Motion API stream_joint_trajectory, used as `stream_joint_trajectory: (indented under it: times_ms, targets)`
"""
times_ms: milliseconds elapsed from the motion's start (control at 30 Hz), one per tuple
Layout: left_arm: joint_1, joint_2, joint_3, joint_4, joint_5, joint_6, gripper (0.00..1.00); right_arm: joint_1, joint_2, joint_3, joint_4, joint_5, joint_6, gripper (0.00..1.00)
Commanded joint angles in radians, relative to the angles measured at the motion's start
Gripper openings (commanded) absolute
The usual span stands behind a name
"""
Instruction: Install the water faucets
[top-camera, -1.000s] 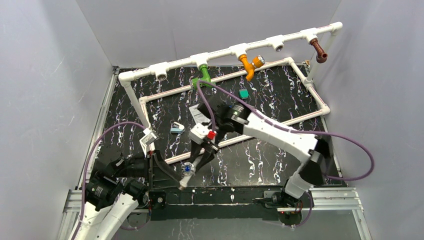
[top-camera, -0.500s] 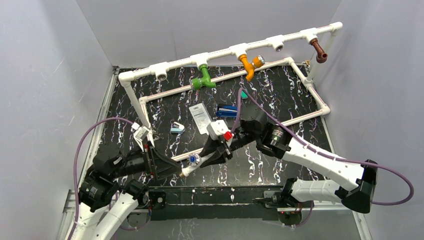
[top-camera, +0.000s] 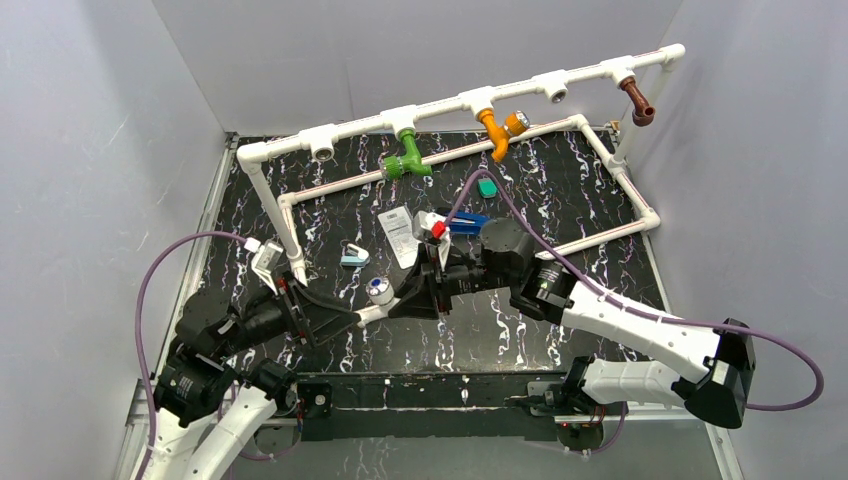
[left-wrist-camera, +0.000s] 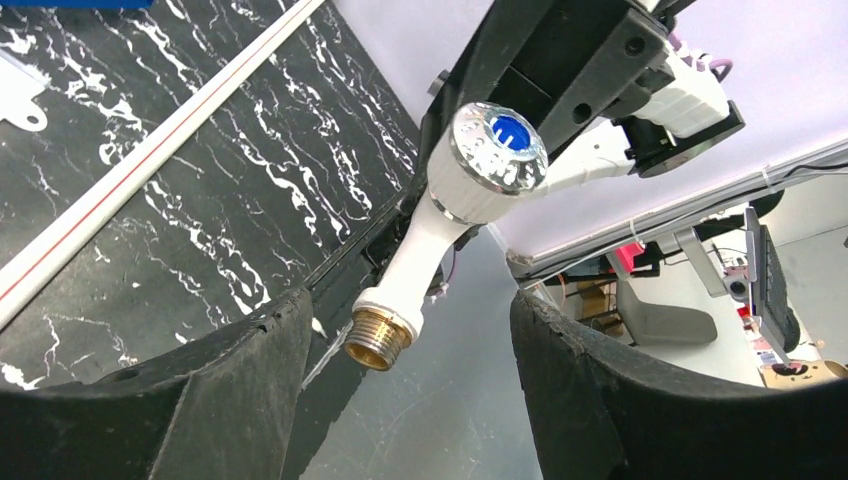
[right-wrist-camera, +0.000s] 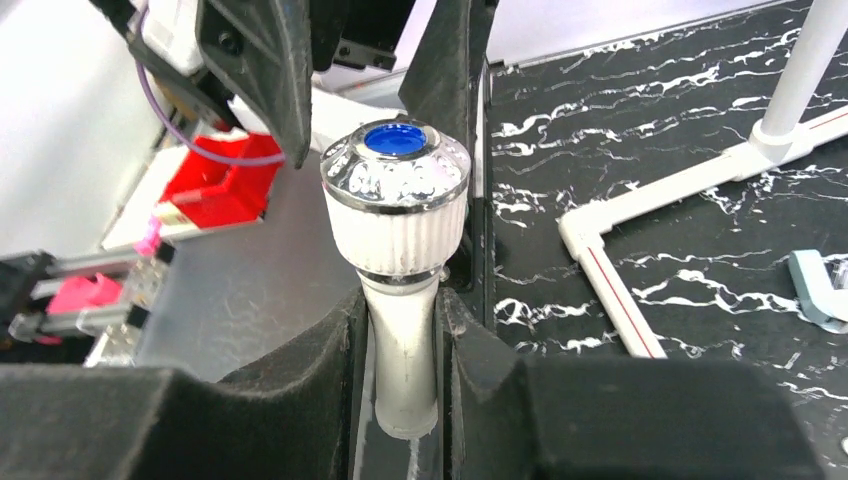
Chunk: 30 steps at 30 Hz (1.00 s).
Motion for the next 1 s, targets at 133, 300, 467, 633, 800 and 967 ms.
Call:
stream_joint_trajectory:
  times_ms: [133,300,467,633,800,967]
  targets:
    - [-0.005,-0.015,-0.022,0.115,0.019,-0.045,0.7,0.001,0.006,-0.014,0.319,0.053,0.362,0.01]
    - [-0.005,-0.021,-0.048,0.179,0.042,-0.094,0.69,0.002,0.052,0.012,0.354,0.073,0.432,0.01]
    - [-0.005,-0.042,-0.067,0.241,0.035,-0.133,0.68,0.002,0.081,0.01,0.413,0.079,0.491,0.01]
    - [-0.005,-0.034,-0.049,0.211,0.026,-0.097,0.67,0.002,0.089,-0.016,0.482,0.088,0.551,0.01]
    - [-0.005,-0.028,-0.033,0.194,0.016,-0.076,0.66,0.001,0.093,-0.043,0.522,0.094,0.591,0.01]
    - [-0.005,-0.031,-0.031,0.196,-0.013,-0.07,0.65,0.002,0.091,-0.059,0.535,0.07,0.608,0.01]
